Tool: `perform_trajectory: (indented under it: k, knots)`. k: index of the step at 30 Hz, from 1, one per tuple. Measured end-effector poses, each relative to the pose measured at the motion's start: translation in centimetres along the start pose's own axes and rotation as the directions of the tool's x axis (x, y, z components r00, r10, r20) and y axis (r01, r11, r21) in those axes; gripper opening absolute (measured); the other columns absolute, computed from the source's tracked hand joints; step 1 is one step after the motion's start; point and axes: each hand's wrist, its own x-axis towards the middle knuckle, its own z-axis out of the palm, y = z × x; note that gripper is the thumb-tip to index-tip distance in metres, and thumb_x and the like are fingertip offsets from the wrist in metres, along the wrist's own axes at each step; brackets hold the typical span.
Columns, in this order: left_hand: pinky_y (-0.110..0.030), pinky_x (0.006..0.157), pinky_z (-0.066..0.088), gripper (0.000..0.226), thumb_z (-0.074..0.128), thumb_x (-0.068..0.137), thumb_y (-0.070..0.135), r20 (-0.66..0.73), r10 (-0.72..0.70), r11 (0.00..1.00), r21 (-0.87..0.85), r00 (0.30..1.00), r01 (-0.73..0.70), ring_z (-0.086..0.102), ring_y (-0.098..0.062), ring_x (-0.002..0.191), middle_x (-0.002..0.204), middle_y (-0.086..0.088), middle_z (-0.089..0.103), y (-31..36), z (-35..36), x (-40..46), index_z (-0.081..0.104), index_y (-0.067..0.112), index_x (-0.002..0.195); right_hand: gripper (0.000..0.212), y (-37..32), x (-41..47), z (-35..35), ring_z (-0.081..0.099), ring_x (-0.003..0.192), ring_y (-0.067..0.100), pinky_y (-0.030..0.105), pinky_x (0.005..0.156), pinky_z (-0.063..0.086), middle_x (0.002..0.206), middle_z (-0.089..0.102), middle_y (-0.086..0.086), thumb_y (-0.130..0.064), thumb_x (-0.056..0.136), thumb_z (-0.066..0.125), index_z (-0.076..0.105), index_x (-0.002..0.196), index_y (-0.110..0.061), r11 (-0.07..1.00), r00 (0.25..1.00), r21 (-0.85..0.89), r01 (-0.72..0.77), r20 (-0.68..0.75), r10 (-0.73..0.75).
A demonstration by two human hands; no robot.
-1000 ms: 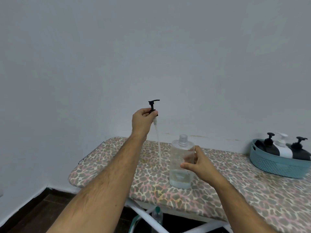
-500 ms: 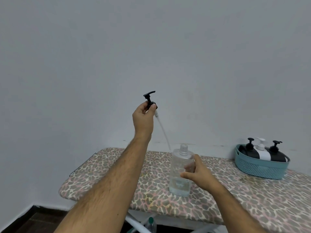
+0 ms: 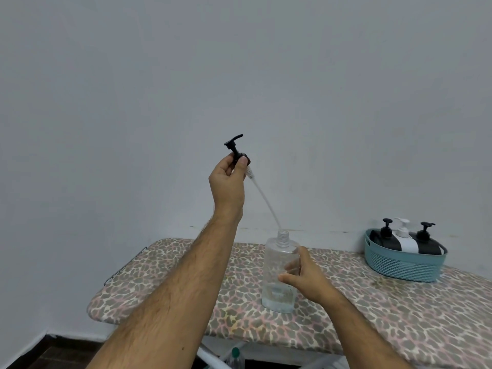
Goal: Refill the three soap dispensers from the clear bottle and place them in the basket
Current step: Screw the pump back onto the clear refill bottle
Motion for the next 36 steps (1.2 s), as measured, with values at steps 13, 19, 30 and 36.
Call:
perform_trajectory:
  k: [13, 19, 30, 36]
  knots:
    - [-0.034, 0.094, 0.053, 0.018, 0.067, 0.09, 0.006, 0.17, -0.108, 0.981, 0.179, 0.98, 0.078, 0.069, -0.015, 0.099, 0.098, -0.002, 0.074, -4.2, -0.1, -3.1, 0.072, 0.023, 0.093, 0.067, 0.1, 0.2, 0.1, 0.063, 0.096, 0.014, 0.026, 0.076, 0.053, 0.109, 0.057, 0.002, -0.025, 0.08, 0.08, 0.034, 0.128, -0.033, 1.0, 1.0, -0.006, 0.011, -0.006, -0.011]
    - [-0.019, 0.084, 0.05, 0.019, 0.068, 0.089, 0.008, 0.257, -0.215, 0.935, 0.333, 0.942, 0.123, 0.069, -0.005, 0.093, 0.098, 0.004, 0.074, -6.7, -0.4, -4.8, 0.07, 0.025, 0.095, 0.067, -0.2, 0.2, -0.2, 0.063, 0.099, 0.016, 0.026, 0.076, 0.053, 0.112, 0.056, 0.004, -0.025, 0.08, 0.08, 0.034, 0.128, -0.029, 1.0, 0.999, 0.005, -0.003, 0.04, 0.002]
    - [-0.009, 0.076, 0.049, 0.02, 0.069, 0.089, 0.01, 0.279, -0.258, 0.915, 0.379, 0.925, 0.141, 0.069, -0.001, 0.093, 0.099, 0.007, 0.074, -8.4, -0.8, -5.3, 0.07, 0.018, 0.108, 0.092, -1.8, 0.0, -0.1, 0.054, 0.115, 0.013, 0.028, 0.088, 0.049, 0.131, 0.047, -0.003, -0.036, 0.076, 0.086, 0.027, 0.146, -0.032, 0.985, 0.997, 0.167, 0.046, -0.061, -0.036]
    - [-0.012, 0.079, 0.051, 0.02, 0.071, 0.088, 0.01, 0.315, -0.285, 0.894, 0.429, 0.905, 0.131, 0.069, 0.0, 0.091, 0.098, 0.007, 0.075, -9.1, -1.1, -5.8, 0.071, 0.02, 0.105, 0.096, -3.0, 0.6, 0.9, 0.055, 0.113, 0.011, 0.028, 0.083, 0.05, 0.119, 0.049, -0.006, -0.049, 0.07, 0.086, 0.031, 0.146, -0.028, 0.991, 0.988, 0.124, 0.041, -0.153, -0.022]
